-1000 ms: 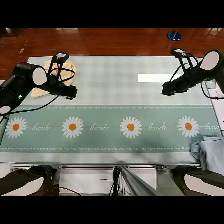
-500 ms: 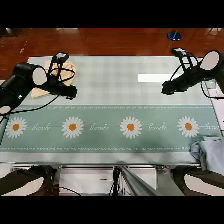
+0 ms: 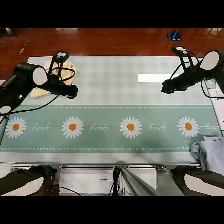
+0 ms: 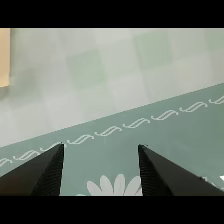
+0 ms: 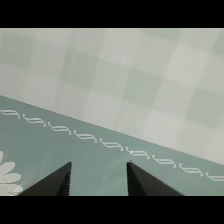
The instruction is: Fold the shirts.
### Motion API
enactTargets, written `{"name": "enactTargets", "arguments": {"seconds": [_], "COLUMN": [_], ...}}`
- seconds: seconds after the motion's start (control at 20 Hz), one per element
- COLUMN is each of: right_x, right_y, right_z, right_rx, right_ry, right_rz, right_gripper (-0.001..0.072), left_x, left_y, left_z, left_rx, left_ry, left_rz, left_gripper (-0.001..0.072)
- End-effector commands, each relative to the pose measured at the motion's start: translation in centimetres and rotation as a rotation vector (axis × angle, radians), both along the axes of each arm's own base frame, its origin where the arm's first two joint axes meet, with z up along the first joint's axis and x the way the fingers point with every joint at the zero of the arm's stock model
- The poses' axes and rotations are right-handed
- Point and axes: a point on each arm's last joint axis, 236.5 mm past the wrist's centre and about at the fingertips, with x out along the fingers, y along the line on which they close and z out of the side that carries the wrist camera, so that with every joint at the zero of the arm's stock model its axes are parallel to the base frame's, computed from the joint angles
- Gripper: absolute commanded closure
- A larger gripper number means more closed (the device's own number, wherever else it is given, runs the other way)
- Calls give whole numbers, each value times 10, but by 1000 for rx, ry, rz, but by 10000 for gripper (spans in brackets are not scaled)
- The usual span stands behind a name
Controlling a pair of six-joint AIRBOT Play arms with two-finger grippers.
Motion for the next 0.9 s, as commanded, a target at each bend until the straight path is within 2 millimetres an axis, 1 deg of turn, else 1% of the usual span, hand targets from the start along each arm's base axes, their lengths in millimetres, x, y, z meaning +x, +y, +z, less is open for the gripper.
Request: {"name": "enactTargets", "arguments": {"seconds": [0.0,0.1,0.15,0.2,0.25,0.3,0.35,0.4,0.45,0.5,0.55,0.6,0.7,0.85], "right_x": [1,1,2,2,2,2,2,2,2,2,2,1,1,2], "right_y": [0,0,-1,-1,-1,-1,-1,-1,-1,-1,0,0,1,1], "right_z": [0,0,0,0,0,0,0,0,0,0,0,0,0,1], "right_rx": [0,-1,-3,-3,-3,-3,-3,-3,-3,-2,-2,2,5,10], "right_ry": [-5,-5,-6,-7,-7,-7,-7,-7,-7,-7,-7,-5,-5,-4], "right_rz": [-2,-2,-1,-1,-2,-2,-2,-2,-2,-2,-2,-2,-3,-20], "right_gripper": [274,275,274,274,274,274,274,274,274,275,275,274,274,274], "left_x": [9,36,50,60,76,92,107,117,123,123,123,124,129,135], "left_y": [1,-3,2,12,21,33,49,68,90,109,121,126,130,127], "left_z": [3,26,42,56,74,90,104,110,104,89,74,61,34,-13], "left_rx": [62,64,110,164,194,200,181,134,90,64,37,-2,-63,-91], "left_ry": [-59,-188,-253,-298,-370,-447,-516,-547,-535,-488,-443,-407,-354,-271], "left_rz": [-148,-191,-220,-238,-215,-165,-77,27,139,221,269,310,360,382], "left_gripper": [153,154,154,159,163,164,161,138,34,-13,-13,-13,-13,-13]}}
